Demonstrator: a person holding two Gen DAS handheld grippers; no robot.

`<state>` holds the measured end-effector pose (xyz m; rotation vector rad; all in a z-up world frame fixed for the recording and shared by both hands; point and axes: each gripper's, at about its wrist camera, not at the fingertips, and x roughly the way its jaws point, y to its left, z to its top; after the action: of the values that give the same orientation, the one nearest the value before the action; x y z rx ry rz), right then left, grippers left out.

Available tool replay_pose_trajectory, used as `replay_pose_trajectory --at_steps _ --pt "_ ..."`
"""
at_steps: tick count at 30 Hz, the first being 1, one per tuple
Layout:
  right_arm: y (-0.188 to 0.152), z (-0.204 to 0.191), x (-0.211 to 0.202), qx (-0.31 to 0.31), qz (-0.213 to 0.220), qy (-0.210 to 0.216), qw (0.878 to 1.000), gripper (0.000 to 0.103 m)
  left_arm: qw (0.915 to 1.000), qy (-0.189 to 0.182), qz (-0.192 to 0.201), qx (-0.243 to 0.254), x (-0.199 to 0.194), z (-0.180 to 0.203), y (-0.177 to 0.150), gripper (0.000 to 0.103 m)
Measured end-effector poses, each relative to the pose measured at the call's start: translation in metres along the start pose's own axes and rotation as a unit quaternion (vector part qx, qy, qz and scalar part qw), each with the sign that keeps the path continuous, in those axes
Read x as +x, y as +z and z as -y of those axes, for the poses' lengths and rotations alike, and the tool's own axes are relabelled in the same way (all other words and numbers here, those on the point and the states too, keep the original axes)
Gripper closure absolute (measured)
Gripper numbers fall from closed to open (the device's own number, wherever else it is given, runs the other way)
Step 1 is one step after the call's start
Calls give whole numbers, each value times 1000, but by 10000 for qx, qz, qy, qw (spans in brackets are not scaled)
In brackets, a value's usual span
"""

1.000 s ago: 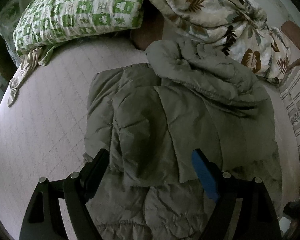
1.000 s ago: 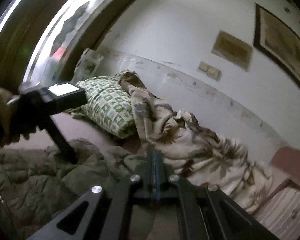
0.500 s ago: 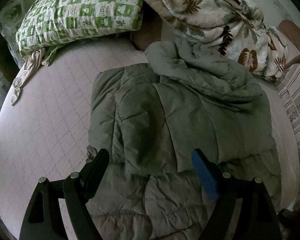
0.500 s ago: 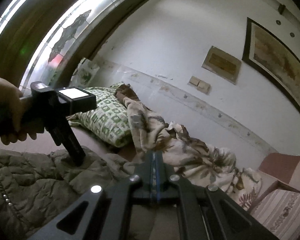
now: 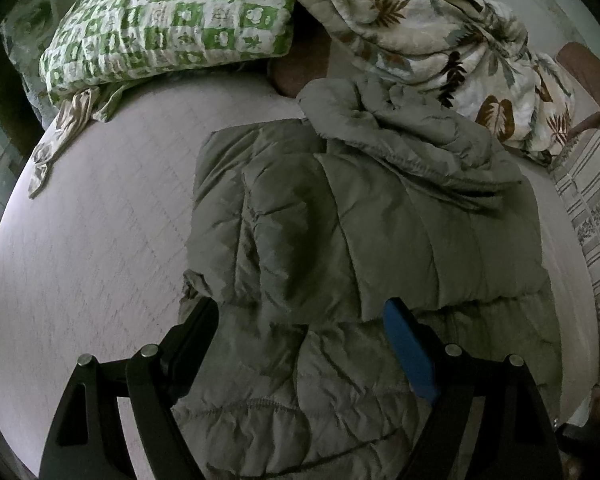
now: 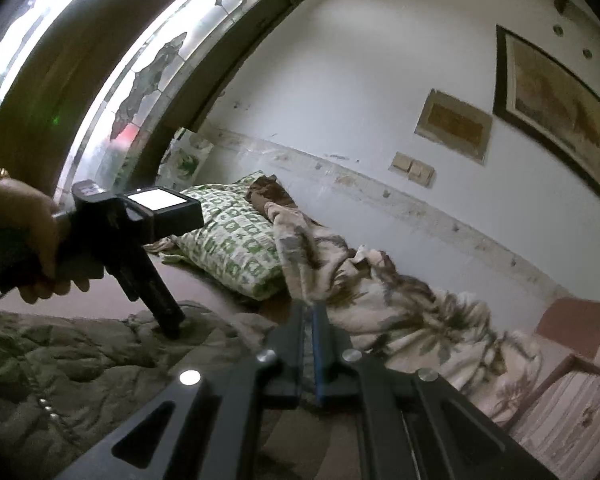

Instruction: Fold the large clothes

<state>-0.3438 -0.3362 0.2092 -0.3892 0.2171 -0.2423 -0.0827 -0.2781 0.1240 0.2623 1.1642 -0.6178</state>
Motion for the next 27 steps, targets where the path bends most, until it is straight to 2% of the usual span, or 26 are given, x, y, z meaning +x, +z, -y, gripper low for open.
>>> replay_pose_trajectory --at_steps 4,8,9,11,13,17,21,23,26,27 --pt "-1 3 3 110 -444 347 9984 96 10000 -15 -9 -14 -7 -5 -11 18" --pt "-7 9 5 310 -1391 821 9864 96 10000 -45 -6 -11 -19 -13 -31 18" --pt "-14 13 8 456 -1903 1070 9748 96 10000 -42 -2 -9 -21 -15 -37 18" --pt "-28 15 12 723 -2633 1475 9506 96 10000 -53 -24 -8 -27 -19 -52 18" --pt "-48 11 1 884 -3085 1839 9291 96 9999 -76 -82 -3 -30 -22 -67 18" --pt "-71 1 -30 951 -3315 2108 9147 96 9997 -60 -222 39 -35 -33 -107 18" --pt "-76 -6 -56 773 -3312 2089 9169 96 9992 2 -400 -39 -32 -47 -141 18" --pt "-88 -13 -59 683 -3570 1921 9116 96 9984 -7 -552 -128 -27 -55 -159 18" --pt "-132 -23 -49 772 -4432 2007 8703 96 9980 31 -607 -194 -23 -61 -173 18" --pt "-138 -20 -50 938 -4341 2021 8729 96 9981 56 -583 -173 -24 -61 -176 18"
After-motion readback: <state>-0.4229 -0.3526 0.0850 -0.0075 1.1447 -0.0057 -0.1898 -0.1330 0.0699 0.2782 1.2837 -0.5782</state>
